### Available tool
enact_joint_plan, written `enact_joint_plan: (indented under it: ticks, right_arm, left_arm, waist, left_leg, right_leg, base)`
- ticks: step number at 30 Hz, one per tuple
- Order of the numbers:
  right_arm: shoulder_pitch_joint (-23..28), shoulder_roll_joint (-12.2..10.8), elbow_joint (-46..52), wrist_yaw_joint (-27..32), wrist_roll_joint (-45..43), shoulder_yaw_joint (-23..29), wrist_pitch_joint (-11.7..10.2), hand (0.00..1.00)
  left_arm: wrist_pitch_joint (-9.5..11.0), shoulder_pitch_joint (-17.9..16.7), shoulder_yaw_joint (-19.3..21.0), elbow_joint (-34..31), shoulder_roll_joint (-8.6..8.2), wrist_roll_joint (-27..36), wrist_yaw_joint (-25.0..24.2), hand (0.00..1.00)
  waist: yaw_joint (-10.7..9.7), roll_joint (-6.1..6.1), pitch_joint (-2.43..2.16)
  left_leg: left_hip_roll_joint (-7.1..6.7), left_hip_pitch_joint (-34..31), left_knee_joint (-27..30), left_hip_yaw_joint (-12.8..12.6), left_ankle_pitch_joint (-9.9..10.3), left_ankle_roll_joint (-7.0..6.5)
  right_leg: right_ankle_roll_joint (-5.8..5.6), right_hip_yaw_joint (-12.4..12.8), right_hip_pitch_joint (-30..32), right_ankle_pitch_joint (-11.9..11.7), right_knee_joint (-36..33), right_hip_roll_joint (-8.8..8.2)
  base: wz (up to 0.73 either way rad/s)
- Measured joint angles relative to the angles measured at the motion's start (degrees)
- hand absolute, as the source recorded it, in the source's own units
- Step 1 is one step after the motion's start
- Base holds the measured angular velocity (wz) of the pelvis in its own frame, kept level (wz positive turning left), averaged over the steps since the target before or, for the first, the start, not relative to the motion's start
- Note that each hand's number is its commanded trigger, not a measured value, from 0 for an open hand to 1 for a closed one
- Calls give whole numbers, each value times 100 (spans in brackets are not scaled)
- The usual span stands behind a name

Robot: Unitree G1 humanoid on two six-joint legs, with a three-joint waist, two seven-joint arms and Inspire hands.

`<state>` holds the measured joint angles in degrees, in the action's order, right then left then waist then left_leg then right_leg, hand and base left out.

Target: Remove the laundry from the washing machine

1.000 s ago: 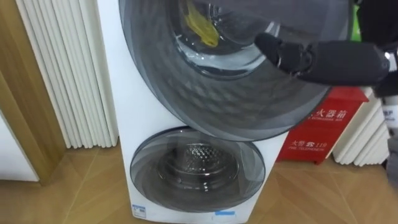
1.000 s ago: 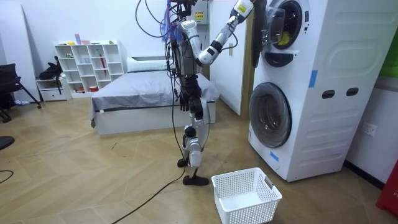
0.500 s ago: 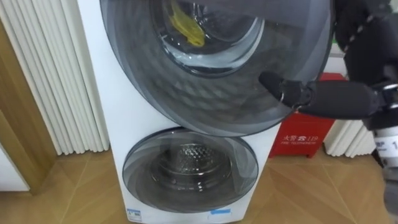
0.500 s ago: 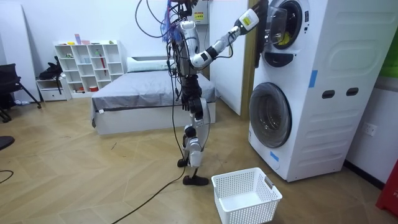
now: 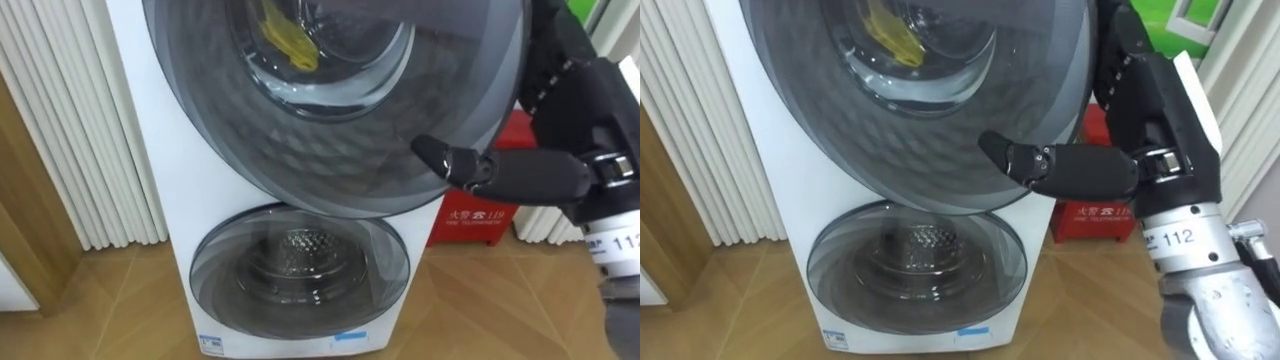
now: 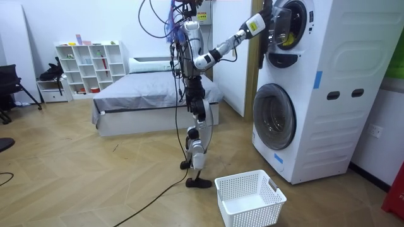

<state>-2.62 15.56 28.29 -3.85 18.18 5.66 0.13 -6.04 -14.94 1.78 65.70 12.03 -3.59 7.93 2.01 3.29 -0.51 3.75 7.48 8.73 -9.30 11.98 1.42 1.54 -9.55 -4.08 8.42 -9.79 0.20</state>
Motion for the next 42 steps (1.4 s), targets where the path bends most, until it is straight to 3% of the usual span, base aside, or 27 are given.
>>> enact_joint_plan:
  ticks: [4,9,12,18,27,36,42]
  right_arm:
    - [-95,-144,-56,0,115,-43,14,0]
    - [-190,-737,-64,82,104,-64,19,0]
    - [-190,-845,-65,130,97,-166,-103,0]
    - [-191,-861,-51,130,100,-463,-263,0]
    - [-193,-857,-41,114,200,-704,-323,0]
    - [-144,-820,-199,-95,456,-737,-398,0]
    - [-73,-816,-204,-357,725,-795,-456,0]
  left_arm:
    - [-4,39,-91,7,2,-59,0,0]
    - [0,64,-183,55,0,-317,-13,0]
    - [9,135,-252,140,2,-336,-89,0]
    - [24,184,-255,206,4,-337,-297,0]
    - [114,341,-248,243,18,-300,-447,0]
    - [138,289,-249,240,41,-263,-374,0]
    - [224,298,-258,240,41,-157,-336,0]
  waist:
    - [1,-23,12]
    - [241,-1,-5]
    - [282,36,5]
    - [285,64,7]
    - [286,92,-21]
    - [257,40,8]
    - [208,20,2]
  left_leg:
    - [14,-10,-3,-6,-8,14]
    - [89,-53,-5,-16,-8,69]
    - [131,-136,63,-16,-38,117]
    - [215,-208,92,-15,-109,217]
    - [333,-228,92,-42,-191,307]
    - [363,-181,165,-178,-202,326]
    - [376,-208,202,-335,-202,326]
  right_leg:
    - [16,7,16,-10,3,16]
    - [100,120,119,-43,-6,92]
    - [155,118,190,-58,-7,108]
    - [270,106,298,-19,-9,178]
    - [438,67,288,-53,4,286]
    - [461,4,207,5,2,279]
    - [466,-9,192,2,-5,271]
  base:
    - [-4]
    - [-18]
    - [-2]
    - [0]
    - [0]
    - [5]
    - [0]
